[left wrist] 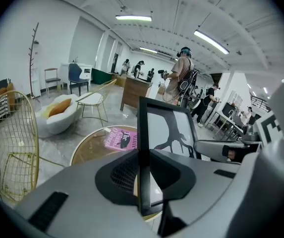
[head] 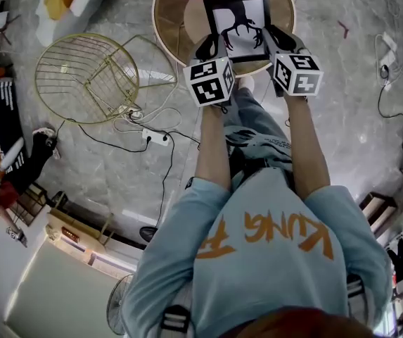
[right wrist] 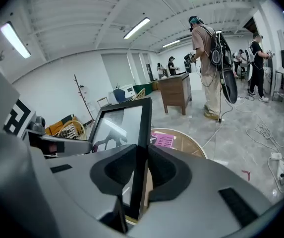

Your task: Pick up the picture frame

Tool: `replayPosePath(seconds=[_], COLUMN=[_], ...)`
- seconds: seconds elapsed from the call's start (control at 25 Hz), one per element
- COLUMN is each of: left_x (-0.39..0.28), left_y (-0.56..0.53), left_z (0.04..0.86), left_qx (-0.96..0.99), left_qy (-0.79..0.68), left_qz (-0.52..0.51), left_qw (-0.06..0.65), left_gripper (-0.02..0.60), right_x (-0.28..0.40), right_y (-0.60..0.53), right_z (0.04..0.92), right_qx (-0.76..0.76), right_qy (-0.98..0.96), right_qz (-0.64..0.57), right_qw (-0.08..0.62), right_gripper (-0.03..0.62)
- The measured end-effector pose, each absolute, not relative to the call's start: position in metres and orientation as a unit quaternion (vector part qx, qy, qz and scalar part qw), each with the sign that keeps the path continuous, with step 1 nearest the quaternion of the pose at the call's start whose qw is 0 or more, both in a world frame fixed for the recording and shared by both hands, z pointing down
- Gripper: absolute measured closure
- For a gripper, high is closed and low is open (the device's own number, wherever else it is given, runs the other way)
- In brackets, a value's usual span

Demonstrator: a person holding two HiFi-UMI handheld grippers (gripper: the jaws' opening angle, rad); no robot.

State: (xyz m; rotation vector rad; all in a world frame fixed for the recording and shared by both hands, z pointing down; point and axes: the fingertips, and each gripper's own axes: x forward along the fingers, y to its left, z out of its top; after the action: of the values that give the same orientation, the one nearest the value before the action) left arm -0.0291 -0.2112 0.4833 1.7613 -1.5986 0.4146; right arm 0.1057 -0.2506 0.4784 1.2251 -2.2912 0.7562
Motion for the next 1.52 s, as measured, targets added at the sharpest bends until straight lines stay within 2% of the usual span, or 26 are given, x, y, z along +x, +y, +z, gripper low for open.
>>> replayPosePath(seconds=[0.48, 1.2, 1.52], left_x=[-0.022, -0.037, -0.043], left_y=[-0.239, -0.299, -0.299], left_z=[0.389, 0.208, 0.17], left_qx=[0.719, 0.75, 0.751], left_qy=[-0.626, -0.651, -0.657], left_qz=[0.153, 0.062, 0.04], left_qw=[0.261, 0.096, 0.056], left_gripper=[0.503, 0.502, 0.5], right_x=[0.114, 0.098, 0.091], right_y=[-0.272, -0.337, -0.34], right_z=[0.392, 0.205, 0.166], right_qx=[0.464, 0.455, 0.446], right_qy=[-0.841, -0.886, -0.894], right_qz=[0.233, 0.084, 0.051], right_qw=[0.153, 0.044, 0.02], right_gripper=[0.525, 0.523, 0.523])
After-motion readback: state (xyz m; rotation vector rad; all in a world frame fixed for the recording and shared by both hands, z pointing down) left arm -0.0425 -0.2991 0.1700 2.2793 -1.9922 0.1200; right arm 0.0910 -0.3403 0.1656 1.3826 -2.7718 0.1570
